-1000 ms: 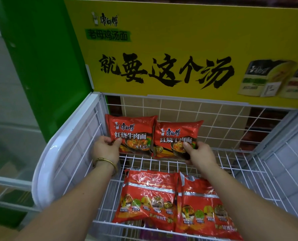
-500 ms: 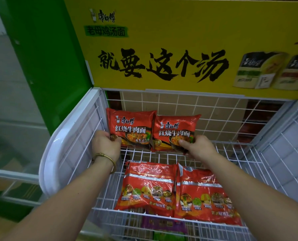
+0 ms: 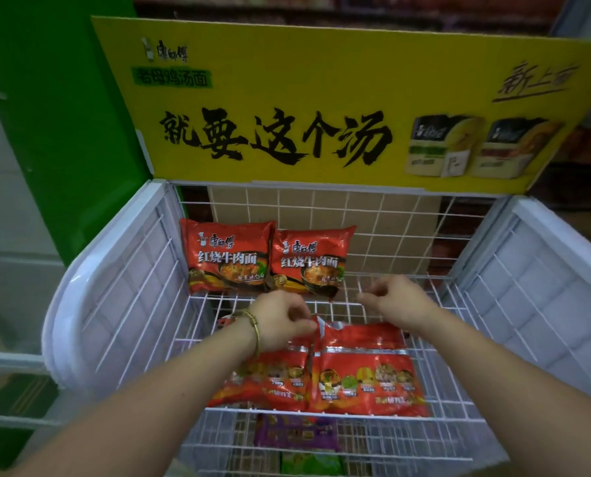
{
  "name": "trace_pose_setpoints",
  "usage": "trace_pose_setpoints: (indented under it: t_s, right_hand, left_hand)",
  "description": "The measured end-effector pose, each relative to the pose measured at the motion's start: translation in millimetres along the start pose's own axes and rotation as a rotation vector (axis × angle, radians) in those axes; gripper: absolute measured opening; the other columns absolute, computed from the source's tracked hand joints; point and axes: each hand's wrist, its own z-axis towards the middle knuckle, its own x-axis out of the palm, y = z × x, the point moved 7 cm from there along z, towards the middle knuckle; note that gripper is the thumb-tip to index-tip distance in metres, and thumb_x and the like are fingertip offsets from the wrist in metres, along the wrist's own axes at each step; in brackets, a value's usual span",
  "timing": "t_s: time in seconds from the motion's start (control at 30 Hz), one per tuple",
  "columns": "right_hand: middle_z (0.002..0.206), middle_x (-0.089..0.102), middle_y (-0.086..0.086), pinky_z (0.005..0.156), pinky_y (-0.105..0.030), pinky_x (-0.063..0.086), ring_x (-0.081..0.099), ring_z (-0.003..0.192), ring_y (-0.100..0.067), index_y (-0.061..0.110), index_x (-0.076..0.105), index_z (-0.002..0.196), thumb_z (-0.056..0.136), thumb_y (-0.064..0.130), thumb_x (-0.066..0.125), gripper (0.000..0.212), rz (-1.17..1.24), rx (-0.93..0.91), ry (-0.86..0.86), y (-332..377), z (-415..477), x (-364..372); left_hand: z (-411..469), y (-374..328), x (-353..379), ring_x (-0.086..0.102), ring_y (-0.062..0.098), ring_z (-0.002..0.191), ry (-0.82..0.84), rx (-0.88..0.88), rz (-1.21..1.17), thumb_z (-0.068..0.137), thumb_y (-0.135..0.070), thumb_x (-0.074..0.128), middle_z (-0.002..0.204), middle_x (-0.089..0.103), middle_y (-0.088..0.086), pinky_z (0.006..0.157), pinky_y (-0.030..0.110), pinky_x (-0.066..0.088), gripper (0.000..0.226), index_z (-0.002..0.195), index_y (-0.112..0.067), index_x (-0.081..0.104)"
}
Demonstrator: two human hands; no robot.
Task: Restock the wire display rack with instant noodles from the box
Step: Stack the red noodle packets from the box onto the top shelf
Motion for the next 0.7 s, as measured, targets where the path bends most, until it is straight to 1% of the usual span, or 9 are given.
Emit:
trace_pose_setpoints:
  t_s: [0.1, 0.17, 0.23, 0.3, 0.37, 0.47, 0.57, 0.63, 0.7]
  right_hand:
    - [0.079, 0.071, -0.004, 0.067, -0.035, 0.059, 0.068, 0.069, -0.018, 0.01, 0.068, 0.098, 0.091, 0.052, 0.062, 0.043, -0.042, 0.094, 0.085, -28.8, -14.1, -9.3]
    - [0.074, 0.071, -0.006, 0.059, -0.033, 0.06, 0.07, 0.061, -0.02, 0.009, 0.066, 0.099, 0.089, 0.057, 0.062, 0.049, -0.002, 0.184, 0.212, -47.4, -28.4, -6.4]
    - [0.085, 0.073, -0.006, 0.063, -0.034, 0.063, 0.074, 0.071, -0.021, 0.017, 0.062, 0.104, 0.089, 0.057, 0.063, 0.043, 0.016, 0.222, 0.353, -58.4, -44.2, 2.2]
    - [0.091, 0.074, -0.002, 0.067, -0.032, 0.062, 0.074, 0.076, -0.017, 0.025, 0.056, 0.104, 0.092, 0.05, 0.064, 0.028, 0.077, 0.192, 0.456, -59.8, -56.8, 13.7]
    - [0.091, 0.073, 0.001, 0.062, -0.029, 0.06, 0.074, 0.072, -0.012, 0.025, 0.053, 0.107, 0.094, 0.041, 0.065, 0.025, 0.162, 0.177, 0.469, -59.2, -61.7, 21.5]
    - [0.092, 0.075, -0.002, 0.055, -0.027, 0.057, 0.075, 0.069, -0.013, 0.02, 0.054, 0.109, 0.096, 0.032, 0.064, 0.02, 0.264, 0.215, 0.464, -62.5, -59.4, 27.1]
    - [0.085, 0.076, -0.001, 0.053, -0.027, 0.055, 0.074, 0.065, -0.013, 0.018, 0.056, 0.111, 0.095, 0.034, 0.066, 0.025, 0.272, 0.228, 0.449, -63.9, -54.9, 27.5]
    - [0.08, 0.075, 0.0, 0.052, -0.025, 0.053, 0.072, 0.061, -0.012, 0.015, 0.057, 0.114, 0.094, 0.036, 0.066, 0.031, 0.288, 0.246, 0.419, -65.2, -52.3, 26.0]
    - [0.085, 0.076, -0.005, 0.055, -0.03, 0.057, 0.074, 0.066, -0.018, 0.012, 0.055, 0.116, 0.094, 0.037, 0.066, 0.035, 0.337, 0.282, 0.405, -66.8, -50.2, 25.4]
  left_hand:
    - [6.3, -15.4, 16.7, 0.063, 0.016, 0.093, 0.076, -0.073, 0.11, 0.087, -0.05, 0.064, 0.1, 0.068, -0.002, 0.081, 0.033, 0.055, 0.033, 0.102, -0.021, 0.069]
    - [8.8, -18.8, 23.8, 0.065, 0.02, 0.095, 0.113, -0.138, 0.171, 0.089, -0.05, 0.062, 0.101, 0.07, 0.004, 0.083, 0.036, 0.055, 0.038, 0.101, -0.015, 0.072]
    - [11.2, -19.3, 28.1, 0.067, 0.021, 0.094, 0.128, -0.183, 0.208, 0.089, -0.049, 0.061, 0.098, 0.072, 0.006, 0.08, 0.035, 0.055, 0.039, 0.097, -0.014, 0.074]
    - [13.2, -17.3, 32.1, 0.067, 0.019, 0.092, 0.132, -0.224, 0.175, 0.089, -0.048, 0.063, 0.096, 0.072, 0.002, 0.082, 0.033, 0.057, 0.035, 0.096, -0.016, 0.076]
    - [15.0, -15.7, 37.3, 0.067, 0.019, 0.093, 0.148, -0.25, 0.112, 0.091, -0.041, 0.063, 0.09, 0.069, -0.003, 0.086, 0.032, 0.056, 0.03, 0.101, -0.015, 0.076]
    - [15.5, -18.7, 41.6, 0.059, 0.017, 0.084, 0.175, -0.269, 0.065, 0.094, -0.03, 0.059, 0.071, 0.056, -0.006, 0.088, 0.034, 0.052, 0.031, 0.111, -0.007, 0.071]
    - [14.3, -20.7, 41.0, 0.058, 0.018, 0.083, 0.176, -0.29, 0.017, 0.095, -0.026, 0.058, 0.069, 0.055, -0.006, 0.088, 0.035, 0.052, 0.032, 0.113, -0.004, 0.07]
    - [11.6, -24.5, 40.9, 0.065, 0.024, 0.089, 0.191, -0.287, 0.0, 0.095, -0.022, 0.057, 0.07, 0.054, -0.005, 0.088, 0.035, 0.052, 0.031, 0.114, -0.002, 0.069]
    - [10.6, -27.4, 38.6, 0.068, 0.031, 0.095, 0.181, -0.273, -0.009, 0.096, -0.021, 0.054, 0.068, 0.054, -0.005, 0.082, 0.036, 0.054, 0.03, 0.115, -0.002, 0.068]
